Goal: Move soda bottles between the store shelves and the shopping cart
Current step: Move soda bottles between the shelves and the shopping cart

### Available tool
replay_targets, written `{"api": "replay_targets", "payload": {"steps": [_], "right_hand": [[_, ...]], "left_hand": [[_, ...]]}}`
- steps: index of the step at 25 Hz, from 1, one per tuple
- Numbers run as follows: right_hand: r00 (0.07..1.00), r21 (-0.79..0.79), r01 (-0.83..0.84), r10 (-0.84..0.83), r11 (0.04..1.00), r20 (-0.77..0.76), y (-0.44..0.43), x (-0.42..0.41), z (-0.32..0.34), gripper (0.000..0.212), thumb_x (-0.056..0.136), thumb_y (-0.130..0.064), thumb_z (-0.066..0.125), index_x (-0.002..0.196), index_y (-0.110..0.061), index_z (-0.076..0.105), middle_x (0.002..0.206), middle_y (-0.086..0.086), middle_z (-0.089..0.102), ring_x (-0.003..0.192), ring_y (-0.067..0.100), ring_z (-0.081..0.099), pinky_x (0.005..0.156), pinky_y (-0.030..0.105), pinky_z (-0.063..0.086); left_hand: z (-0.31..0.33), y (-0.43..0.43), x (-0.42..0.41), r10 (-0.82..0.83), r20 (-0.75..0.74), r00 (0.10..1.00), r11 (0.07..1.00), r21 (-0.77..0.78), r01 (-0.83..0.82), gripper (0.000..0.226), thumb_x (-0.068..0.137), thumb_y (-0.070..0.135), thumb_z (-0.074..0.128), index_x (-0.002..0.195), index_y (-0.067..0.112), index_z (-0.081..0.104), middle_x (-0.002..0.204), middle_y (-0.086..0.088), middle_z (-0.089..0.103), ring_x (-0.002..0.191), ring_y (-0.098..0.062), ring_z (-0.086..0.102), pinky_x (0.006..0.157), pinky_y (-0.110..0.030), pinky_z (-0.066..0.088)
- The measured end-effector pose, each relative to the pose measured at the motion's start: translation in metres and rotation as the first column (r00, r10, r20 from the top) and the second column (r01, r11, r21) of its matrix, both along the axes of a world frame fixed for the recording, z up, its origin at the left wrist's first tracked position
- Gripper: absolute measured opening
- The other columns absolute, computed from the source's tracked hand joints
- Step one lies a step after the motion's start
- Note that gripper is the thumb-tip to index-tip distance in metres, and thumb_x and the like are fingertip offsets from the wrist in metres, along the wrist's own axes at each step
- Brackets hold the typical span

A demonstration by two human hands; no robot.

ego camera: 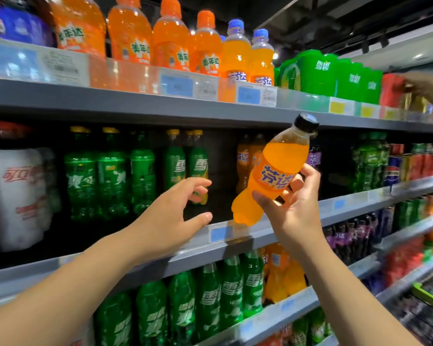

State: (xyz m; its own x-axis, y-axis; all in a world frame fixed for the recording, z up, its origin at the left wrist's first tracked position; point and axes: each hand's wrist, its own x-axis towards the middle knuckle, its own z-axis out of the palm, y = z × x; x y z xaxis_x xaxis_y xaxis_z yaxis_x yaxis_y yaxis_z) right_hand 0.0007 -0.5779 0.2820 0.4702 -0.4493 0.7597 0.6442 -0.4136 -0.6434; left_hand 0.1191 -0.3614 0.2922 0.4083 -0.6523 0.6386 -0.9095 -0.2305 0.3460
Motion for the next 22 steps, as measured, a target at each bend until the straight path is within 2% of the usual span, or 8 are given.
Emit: {"api": "replay_targets", "payload": {"steps": [3,6,8,10,13,16,18,22], "right_hand": [[0.998,0.017,0.051,-0.052,0.999,0.020,-0.041,0.008,0.000,0.075,0.081,0.003,0.079,0.133,-0.021,0.031,0.123,0.007,0.059,0.104,0.008,0.068,0.082,0.024,0.059],[0.998,0.005,0.064,-0.064,0.998,0.007,-0.088,0.022,-0.004,0.079,0.078,-0.013,0.082,0.136,-0.022,0.030,0.126,0.003,0.059,0.109,0.008,0.067,0.087,0.026,0.058],[0.996,-0.040,0.063,-0.065,0.997,-0.060,-0.117,0.033,-0.005,0.081,0.075,-0.020,0.084,0.135,-0.029,0.030,0.126,-0.004,0.058,0.111,0.002,0.065,0.086,0.020,0.057],[0.988,-0.071,0.046,-0.056,0.996,-0.147,-0.142,0.043,-0.007,0.079,0.078,-0.012,0.085,0.131,-0.037,0.032,0.126,-0.008,0.058,0.110,-0.003,0.063,0.082,0.014,0.055],[0.961,-0.109,-0.014,-0.016,0.994,-0.276,-0.179,0.059,-0.008,0.073,0.083,-0.011,0.082,0.132,-0.036,0.034,0.125,-0.011,0.059,0.108,0.002,0.066,0.078,0.014,0.057],[0.909,-0.117,-0.060,0.006,0.991,-0.417,-0.207,0.076,0.003,0.062,0.086,-0.029,0.080,0.128,-0.038,0.035,0.122,-0.019,0.059,0.109,0.005,0.063,0.076,0.021,0.059],[0.867,-0.120,-0.098,0.025,0.988,-0.498,-0.222,0.091,0.009,0.054,0.086,-0.034,0.079,0.123,-0.042,0.040,0.116,-0.020,0.063,0.109,0.009,0.064,0.090,0.036,0.059],[0.802,-0.074,-0.235,0.150,0.969,-0.578,-0.237,0.117,0.012,0.076,0.076,-0.042,0.080,0.132,-0.052,0.030,0.124,-0.020,0.065,0.122,0.017,0.062,0.108,0.056,0.046]], "left_hand": [[-0.002,-0.030,0.008,-0.004,-0.020,1.000,1.000,0.026,0.004,0.056,0.091,0.043,0.067,0.141,0.041,0.041,0.129,0.025,0.052,0.117,0.011,0.050,0.090,-0.011,0.039],[-0.003,-0.060,0.016,0.016,-0.025,1.000,0.998,0.060,-0.014,0.051,0.091,0.044,0.066,0.137,0.045,0.044,0.128,0.028,0.051,0.117,0.013,0.049,0.089,-0.010,0.040],[0.001,-0.081,0.023,0.041,-0.033,0.999,0.996,0.078,-0.039,0.044,0.091,0.045,0.065,0.131,0.048,0.046,0.126,0.032,0.050,0.116,0.017,0.048,0.091,-0.013,0.041],[0.006,-0.103,0.028,0.069,-0.059,0.996,0.992,0.107,-0.062,0.039,0.092,0.044,0.064,0.127,0.050,0.047,0.125,0.034,0.051,0.114,0.018,0.049,0.094,-0.017,0.044],[0.013,-0.136,0.036,0.105,-0.086,0.991,0.985,0.147,-0.091,0.039,0.093,0.044,0.064,0.129,0.046,0.049,0.128,0.028,0.053,0.114,0.012,0.054,0.092,-0.017,0.048],[0.024,-0.170,0.045,0.127,-0.127,0.984,0.978,0.179,-0.104,0.038,0.092,0.047,0.065,0.127,0.044,0.050,0.123,0.026,0.056,0.104,0.012,0.059,0.074,-0.007,0.045],[0.032,-0.192,0.051,0.137,-0.207,0.969,0.983,0.147,-0.107,0.039,0.091,0.045,0.068,0.126,0.045,0.049,0.118,0.026,0.057,0.097,0.011,0.062,0.072,-0.008,0.044],[0.043,-0.232,0.060,0.106,-0.271,0.957,0.994,-0.006,-0.112,0.046,0.090,0.039,0.073,0.127,0.042,0.046,0.116,0.020,0.060,0.091,0.001,0.066,0.077,-0.023,0.055]]}}
